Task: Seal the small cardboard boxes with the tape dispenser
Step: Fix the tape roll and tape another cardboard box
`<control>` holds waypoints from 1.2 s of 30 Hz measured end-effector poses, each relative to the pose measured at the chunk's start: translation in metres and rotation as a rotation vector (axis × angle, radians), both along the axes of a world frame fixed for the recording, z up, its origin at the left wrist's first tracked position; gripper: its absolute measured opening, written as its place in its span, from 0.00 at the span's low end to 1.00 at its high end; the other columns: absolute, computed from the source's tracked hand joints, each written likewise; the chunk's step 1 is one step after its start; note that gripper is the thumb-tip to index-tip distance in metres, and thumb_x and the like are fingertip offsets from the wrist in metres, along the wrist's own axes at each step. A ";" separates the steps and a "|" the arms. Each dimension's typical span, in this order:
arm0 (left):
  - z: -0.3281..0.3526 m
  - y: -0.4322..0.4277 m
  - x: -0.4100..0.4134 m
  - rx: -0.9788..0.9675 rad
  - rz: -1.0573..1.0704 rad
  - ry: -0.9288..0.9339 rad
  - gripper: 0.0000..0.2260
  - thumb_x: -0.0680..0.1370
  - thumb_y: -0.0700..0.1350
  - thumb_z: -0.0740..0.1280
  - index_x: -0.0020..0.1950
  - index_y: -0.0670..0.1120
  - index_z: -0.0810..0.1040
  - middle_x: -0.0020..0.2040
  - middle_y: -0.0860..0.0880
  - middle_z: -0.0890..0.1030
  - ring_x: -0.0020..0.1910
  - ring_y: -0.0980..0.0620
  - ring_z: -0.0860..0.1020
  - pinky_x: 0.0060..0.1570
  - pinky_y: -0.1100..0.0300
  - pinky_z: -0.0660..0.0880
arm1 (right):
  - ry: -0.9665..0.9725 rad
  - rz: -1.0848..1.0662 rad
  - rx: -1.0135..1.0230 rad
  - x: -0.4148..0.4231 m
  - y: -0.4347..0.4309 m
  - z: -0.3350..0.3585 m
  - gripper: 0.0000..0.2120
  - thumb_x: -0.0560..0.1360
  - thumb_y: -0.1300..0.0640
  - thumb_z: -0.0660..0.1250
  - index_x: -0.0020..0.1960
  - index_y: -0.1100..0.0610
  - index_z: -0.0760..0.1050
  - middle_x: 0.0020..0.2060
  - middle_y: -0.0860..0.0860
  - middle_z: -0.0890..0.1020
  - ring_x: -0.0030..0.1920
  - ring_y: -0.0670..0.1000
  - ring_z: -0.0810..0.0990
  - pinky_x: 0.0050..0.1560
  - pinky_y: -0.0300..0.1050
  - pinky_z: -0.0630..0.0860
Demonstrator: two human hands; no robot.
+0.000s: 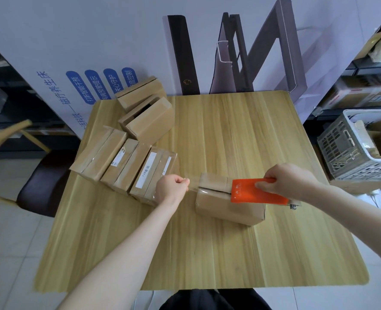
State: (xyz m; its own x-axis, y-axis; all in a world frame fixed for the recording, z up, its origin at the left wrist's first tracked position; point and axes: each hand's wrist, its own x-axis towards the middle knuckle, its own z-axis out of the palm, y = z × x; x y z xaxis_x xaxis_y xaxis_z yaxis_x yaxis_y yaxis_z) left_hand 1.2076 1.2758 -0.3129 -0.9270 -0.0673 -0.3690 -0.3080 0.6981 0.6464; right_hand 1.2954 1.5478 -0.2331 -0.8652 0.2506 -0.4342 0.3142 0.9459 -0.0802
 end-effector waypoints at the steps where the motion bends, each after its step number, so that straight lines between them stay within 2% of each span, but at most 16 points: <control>1: -0.003 0.001 0.000 -0.006 0.005 -0.009 0.13 0.74 0.49 0.68 0.30 0.48 0.80 0.29 0.58 0.80 0.34 0.61 0.77 0.34 0.63 0.69 | -0.004 0.004 0.007 -0.002 0.001 -0.003 0.19 0.73 0.33 0.62 0.39 0.47 0.77 0.34 0.44 0.80 0.34 0.44 0.78 0.31 0.42 0.75; 4: -0.015 0.003 0.001 -0.017 0.014 -0.074 0.12 0.73 0.50 0.68 0.30 0.48 0.80 0.29 0.58 0.80 0.34 0.56 0.79 0.34 0.62 0.70 | -0.024 0.011 0.030 -0.006 0.001 -0.011 0.18 0.73 0.34 0.62 0.40 0.48 0.78 0.34 0.44 0.79 0.35 0.45 0.77 0.29 0.40 0.69; 8: -0.028 0.008 0.000 0.016 0.012 -0.155 0.10 0.74 0.49 0.69 0.34 0.47 0.80 0.34 0.52 0.83 0.38 0.48 0.82 0.44 0.55 0.79 | -0.044 -0.025 0.005 -0.011 0.004 -0.016 0.19 0.73 0.35 0.63 0.40 0.49 0.79 0.34 0.45 0.80 0.35 0.46 0.78 0.31 0.41 0.74; 11: -0.033 0.017 0.002 -0.009 -0.033 -0.148 0.06 0.71 0.41 0.66 0.36 0.45 0.81 0.35 0.49 0.83 0.39 0.46 0.82 0.39 0.60 0.78 | -0.041 -0.021 0.011 -0.013 0.005 -0.017 0.19 0.73 0.34 0.63 0.41 0.49 0.79 0.34 0.45 0.80 0.35 0.46 0.78 0.33 0.43 0.76; 14: -0.035 0.025 0.003 -0.030 -0.099 -0.197 0.08 0.69 0.39 0.62 0.37 0.43 0.80 0.35 0.47 0.82 0.38 0.44 0.82 0.37 0.56 0.80 | -0.035 -0.027 0.003 -0.013 0.004 -0.018 0.18 0.73 0.35 0.63 0.40 0.48 0.79 0.34 0.45 0.80 0.34 0.46 0.78 0.33 0.44 0.78; 16: -0.039 0.019 0.003 -0.122 -0.146 -0.257 0.08 0.72 0.43 0.62 0.46 0.44 0.80 0.41 0.48 0.83 0.37 0.46 0.83 0.39 0.54 0.81 | -0.027 -0.037 -0.014 -0.012 0.003 -0.018 0.16 0.73 0.35 0.63 0.40 0.47 0.79 0.33 0.44 0.80 0.34 0.46 0.78 0.32 0.44 0.77; 18: -0.046 0.009 0.008 -0.207 -0.136 -0.196 0.13 0.75 0.44 0.63 0.59 0.46 0.78 0.51 0.49 0.82 0.46 0.47 0.82 0.41 0.59 0.77 | -0.016 -0.047 -0.024 -0.011 0.002 -0.019 0.16 0.73 0.36 0.64 0.40 0.47 0.79 0.33 0.44 0.80 0.34 0.46 0.78 0.30 0.41 0.75; 20: -0.047 0.009 0.018 -0.060 -0.027 -0.038 0.15 0.78 0.49 0.63 0.63 0.46 0.77 0.56 0.50 0.81 0.54 0.50 0.79 0.46 0.61 0.71 | -0.011 -0.064 -0.029 -0.009 0.001 -0.021 0.16 0.73 0.37 0.64 0.40 0.48 0.79 0.33 0.45 0.80 0.34 0.45 0.78 0.29 0.40 0.72; 22: -0.041 0.021 0.028 0.136 0.013 0.042 0.14 0.79 0.53 0.62 0.57 0.48 0.81 0.49 0.54 0.83 0.49 0.54 0.78 0.45 0.61 0.70 | -0.013 -0.074 -0.032 -0.007 0.001 -0.022 0.15 0.73 0.37 0.64 0.38 0.47 0.78 0.32 0.45 0.79 0.33 0.45 0.77 0.28 0.40 0.70; 23: -0.040 0.027 0.032 0.151 -0.042 0.051 0.12 0.78 0.53 0.63 0.52 0.48 0.82 0.43 0.56 0.82 0.43 0.55 0.77 0.41 0.62 0.70 | -0.011 -0.081 -0.033 -0.006 0.001 -0.021 0.15 0.73 0.37 0.64 0.37 0.47 0.78 0.32 0.45 0.79 0.33 0.45 0.78 0.28 0.40 0.70; 26: -0.036 0.034 0.029 0.077 -0.176 0.076 0.08 0.76 0.49 0.66 0.39 0.47 0.77 0.31 0.57 0.77 0.33 0.53 0.74 0.29 0.62 0.64 | -0.002 -0.122 -0.083 -0.005 -0.007 -0.019 0.16 0.73 0.38 0.63 0.36 0.49 0.77 0.29 0.48 0.80 0.25 0.48 0.80 0.25 0.39 0.72; 28: -0.033 0.031 0.017 0.009 -0.217 0.105 0.07 0.76 0.48 0.66 0.40 0.48 0.78 0.31 0.53 0.78 0.33 0.51 0.75 0.27 0.60 0.63 | 0.014 -0.162 -0.169 -0.004 -0.021 -0.021 0.18 0.74 0.38 0.62 0.35 0.50 0.76 0.28 0.50 0.80 0.18 0.49 0.78 0.23 0.39 0.72; 30: -0.031 0.022 0.001 -0.062 -0.217 0.130 0.06 0.77 0.47 0.65 0.45 0.47 0.80 0.37 0.51 0.81 0.38 0.47 0.77 0.30 0.59 0.65 | 0.055 -0.156 -0.183 -0.009 -0.039 -0.026 0.19 0.75 0.38 0.62 0.37 0.51 0.76 0.28 0.49 0.80 0.19 0.49 0.77 0.26 0.40 0.75; 32: -0.029 0.014 -0.014 -0.099 -0.200 0.141 0.06 0.77 0.45 0.65 0.49 0.45 0.80 0.43 0.49 0.82 0.44 0.46 0.78 0.36 0.58 0.68 | 0.100 -0.140 -0.166 -0.016 -0.053 -0.030 0.19 0.75 0.38 0.62 0.39 0.52 0.78 0.30 0.49 0.80 0.26 0.48 0.77 0.30 0.41 0.75; 34: -0.029 0.016 -0.024 -0.114 -0.232 0.164 0.11 0.79 0.44 0.63 0.60 0.47 0.78 0.54 0.49 0.82 0.54 0.46 0.78 0.49 0.55 0.74 | 0.114 -0.148 -0.169 -0.020 -0.058 -0.034 0.20 0.75 0.38 0.62 0.41 0.54 0.79 0.32 0.48 0.81 0.32 0.50 0.78 0.29 0.40 0.71; 36: -0.028 0.030 -0.031 -0.103 -0.314 0.214 0.17 0.82 0.45 0.57 0.71 0.47 0.71 0.66 0.47 0.76 0.64 0.46 0.73 0.62 0.52 0.71 | 0.105 -0.158 -0.181 -0.021 -0.057 -0.038 0.20 0.75 0.38 0.62 0.40 0.54 0.79 0.32 0.49 0.81 0.33 0.50 0.78 0.28 0.39 0.69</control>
State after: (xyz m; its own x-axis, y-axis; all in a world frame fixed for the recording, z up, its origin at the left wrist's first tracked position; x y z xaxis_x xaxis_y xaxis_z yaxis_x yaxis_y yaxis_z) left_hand 1.1761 1.3057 -0.3412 -0.9637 0.2052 -0.1710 0.0652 0.8016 0.5943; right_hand 1.2745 1.4911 -0.2709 -0.8641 0.3129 -0.3942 0.4384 0.8527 -0.2840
